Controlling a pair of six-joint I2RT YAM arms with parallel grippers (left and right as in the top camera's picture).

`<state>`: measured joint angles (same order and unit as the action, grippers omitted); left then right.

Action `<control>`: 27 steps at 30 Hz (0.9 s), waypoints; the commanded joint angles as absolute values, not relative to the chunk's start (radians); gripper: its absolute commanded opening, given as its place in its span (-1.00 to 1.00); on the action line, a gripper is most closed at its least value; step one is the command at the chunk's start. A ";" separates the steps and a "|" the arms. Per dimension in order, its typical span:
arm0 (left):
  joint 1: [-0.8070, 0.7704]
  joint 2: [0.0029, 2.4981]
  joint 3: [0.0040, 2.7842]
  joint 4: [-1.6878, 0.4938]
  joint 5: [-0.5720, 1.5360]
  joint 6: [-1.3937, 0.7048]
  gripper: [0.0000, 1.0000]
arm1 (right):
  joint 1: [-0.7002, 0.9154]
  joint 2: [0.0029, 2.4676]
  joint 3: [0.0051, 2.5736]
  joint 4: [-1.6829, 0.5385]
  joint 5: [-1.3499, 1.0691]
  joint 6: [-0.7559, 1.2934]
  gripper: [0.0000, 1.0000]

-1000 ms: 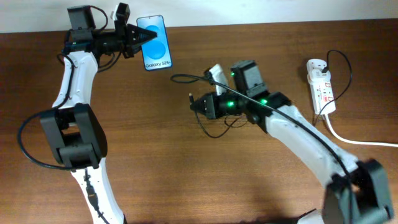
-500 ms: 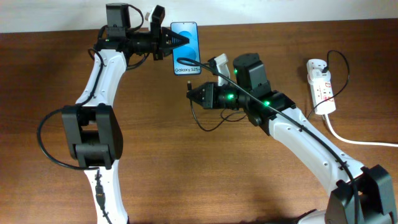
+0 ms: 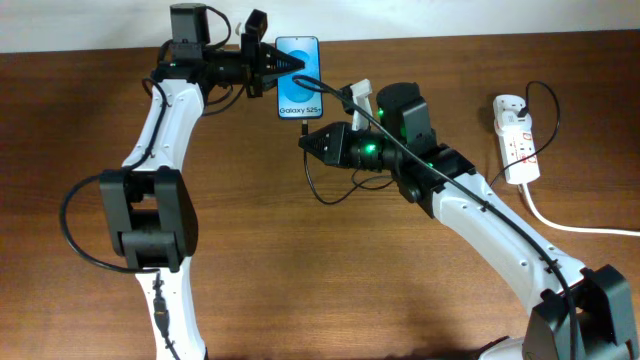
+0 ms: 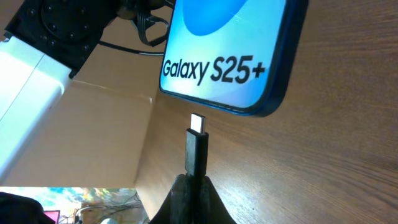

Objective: Plug charger to phone and switch on socket
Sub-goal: 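Align the USB-C plug under the phone's bottom port with the right gripper, then push the USB-C plug up into the phone's port with the right gripper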

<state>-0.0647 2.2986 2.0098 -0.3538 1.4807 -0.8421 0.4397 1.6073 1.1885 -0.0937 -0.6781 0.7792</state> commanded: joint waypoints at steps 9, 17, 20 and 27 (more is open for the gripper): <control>-0.089 2.289 2.022 -0.323 1.527 -0.852 -1.00 | 0.445 1.642 1.197 -0.073 -0.688 0.787 -0.92; -0.056 2.289 2.022 -0.235 1.519 -0.898 -1.00 | 0.445 1.642 1.197 -0.047 -0.746 0.787 -0.92; -0.043 2.289 2.022 -0.236 1.515 -0.897 -1.00 | 0.445 1.642 1.197 -0.040 -0.752 0.787 -0.92; -0.043 2.289 2.022 -0.236 1.523 -0.898 -1.00 | 0.436 1.642 1.197 -0.018 -0.747 0.786 -0.92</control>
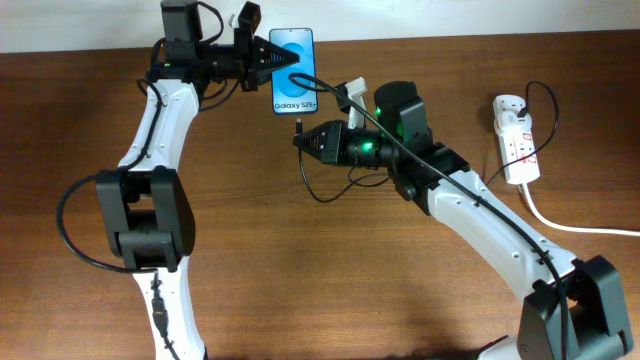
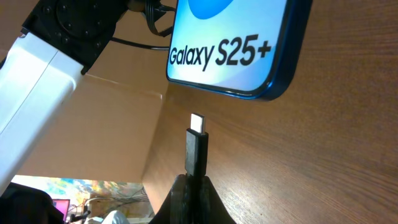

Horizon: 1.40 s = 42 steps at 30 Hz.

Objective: Plug charger to phone and switch on socket
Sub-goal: 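Push the USB-C plug up into the phone's port with the right gripper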

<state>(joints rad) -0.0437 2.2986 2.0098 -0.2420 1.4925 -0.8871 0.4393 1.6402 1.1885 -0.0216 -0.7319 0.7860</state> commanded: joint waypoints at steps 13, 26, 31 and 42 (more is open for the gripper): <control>-0.059 2.289 2.022 -0.241 1.554 -0.905 -1.00 | 0.436 1.642 1.197 -0.011 -0.710 0.787 -0.92; -0.059 2.289 2.022 -0.241 1.568 -0.905 -1.00 | 0.436 1.643 1.197 -0.004 -0.694 0.786 -0.92; -0.071 2.289 2.022 -0.240 1.568 -0.905 -1.00 | 0.437 1.643 1.197 -0.007 -0.694 0.786 -0.92; -0.078 2.289 2.022 -0.239 1.569 -0.874 -1.00 | 0.436 1.643 1.197 0.017 -0.675 0.784 -0.92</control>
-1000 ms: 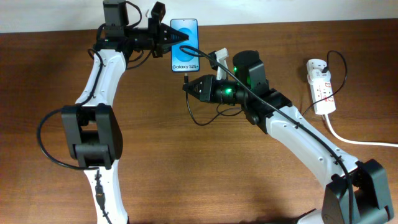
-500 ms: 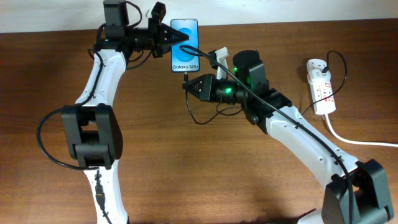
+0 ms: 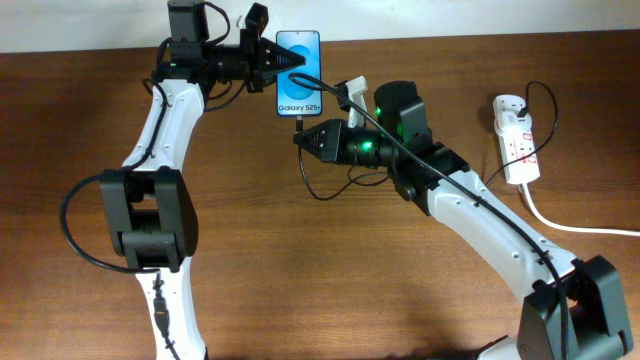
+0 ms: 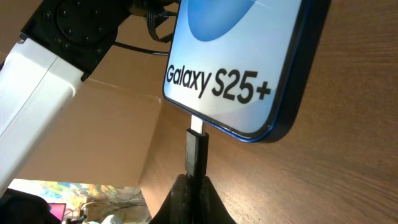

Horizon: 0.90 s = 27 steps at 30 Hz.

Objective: Plug charger to phone and switch on socket
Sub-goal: 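Push the USB-C plug up into the phone's port with the right gripper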

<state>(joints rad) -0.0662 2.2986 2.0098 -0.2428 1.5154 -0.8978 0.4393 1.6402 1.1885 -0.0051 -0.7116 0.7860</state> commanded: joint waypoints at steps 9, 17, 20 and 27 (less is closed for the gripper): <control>-0.079 2.289 2.022 -0.239 1.573 -0.813 -1.00 | 0.436 1.643 1.197 0.017 -0.653 0.737 -0.92; -0.081 2.289 2.022 -0.240 1.573 -0.783 -1.00 | 0.408 1.643 1.197 0.023 -0.641 0.712 -0.92; -0.096 2.289 2.022 -0.240 1.573 -0.783 -1.00 | 0.402 1.643 1.197 0.023 -0.634 0.706 -0.92; -0.122 2.289 2.022 -0.247 1.573 -0.783 -1.00 | 0.356 1.643 1.197 0.043 -0.631 0.703 -0.92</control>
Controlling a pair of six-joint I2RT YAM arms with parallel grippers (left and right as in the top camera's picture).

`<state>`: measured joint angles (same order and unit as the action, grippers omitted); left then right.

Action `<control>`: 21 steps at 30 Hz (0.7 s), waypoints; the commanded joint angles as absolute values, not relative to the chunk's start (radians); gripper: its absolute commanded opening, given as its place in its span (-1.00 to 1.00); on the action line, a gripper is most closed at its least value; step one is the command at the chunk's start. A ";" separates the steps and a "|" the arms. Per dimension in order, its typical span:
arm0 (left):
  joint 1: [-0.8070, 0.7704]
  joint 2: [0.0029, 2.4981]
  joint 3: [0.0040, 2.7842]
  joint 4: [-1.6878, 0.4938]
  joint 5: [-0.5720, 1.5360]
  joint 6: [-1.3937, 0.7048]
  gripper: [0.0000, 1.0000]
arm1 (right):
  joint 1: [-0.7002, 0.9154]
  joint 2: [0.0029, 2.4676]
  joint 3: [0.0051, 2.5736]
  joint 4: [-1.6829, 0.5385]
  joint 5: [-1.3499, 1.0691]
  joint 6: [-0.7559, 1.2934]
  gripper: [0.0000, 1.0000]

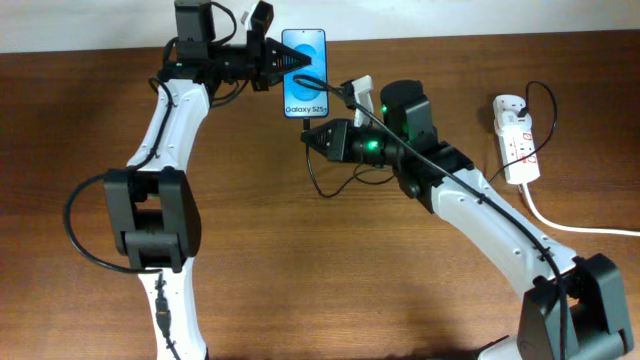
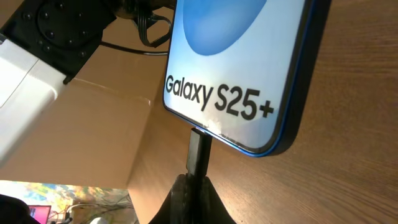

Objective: Plug charger to phone and switch on socket
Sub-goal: 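Push the USB-C plug up into the phone's port with the right gripper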

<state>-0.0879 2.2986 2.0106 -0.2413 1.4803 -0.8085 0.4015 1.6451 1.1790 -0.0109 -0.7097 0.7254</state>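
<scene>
The phone [image 1: 304,72] lies screen up at the back of the table and reads "Galaxy S25+" [image 2: 219,99]. My left gripper [image 1: 285,62] reaches in from the left, its fingers closed over the phone's left side. My right gripper [image 1: 318,137] is shut on the black charger plug [image 2: 199,152] just below the phone. The plug stands upright and its top meets the phone's bottom edge; its metal tip is hidden there. The black cable [image 1: 318,185] loops down from the plug. The white socket strip [image 1: 515,135] lies far right, its switch too small to read.
A white mains lead [image 1: 570,225] runs from the socket strip off the right edge. The table's back edge and a pale wall are just behind the phone. The left arm [image 1: 165,110] stretches along the left side of the table.
The phone and my left gripper sit slightly further right. The plug's bright metal tip, then showing at the phone's bottom edge, is now out of sight against that edge.
At first my right gripper held the plug a short gap below the phone, which my left gripper held. The phone then sat further left with the gap still open. Later the plug tip touched the bottom edge, and now it is hidden in it.
</scene>
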 commanded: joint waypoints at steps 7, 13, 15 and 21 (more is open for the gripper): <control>-0.138 2.289 2.022 -0.247 1.573 -0.783 -1.00 | 0.318 1.643 1.197 0.089 -0.623 0.709 -0.92; -0.136 2.289 2.022 -0.246 1.573 -0.783 -1.00 | 0.318 1.643 1.197 0.094 -0.641 0.711 -0.80; -0.121 2.289 2.022 -0.235 1.565 -0.783 -1.00 | 0.320 1.643 1.197 0.048 -0.662 0.710 -0.46; -0.075 2.305 2.011 -0.236 1.549 -0.655 -1.00 | 0.319 1.643 1.197 -0.028 -0.783 0.659 -0.14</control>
<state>-0.0780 2.2986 2.0205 -0.2405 1.5074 -0.7284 0.3256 1.6505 1.1767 -0.0227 -0.7425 0.6849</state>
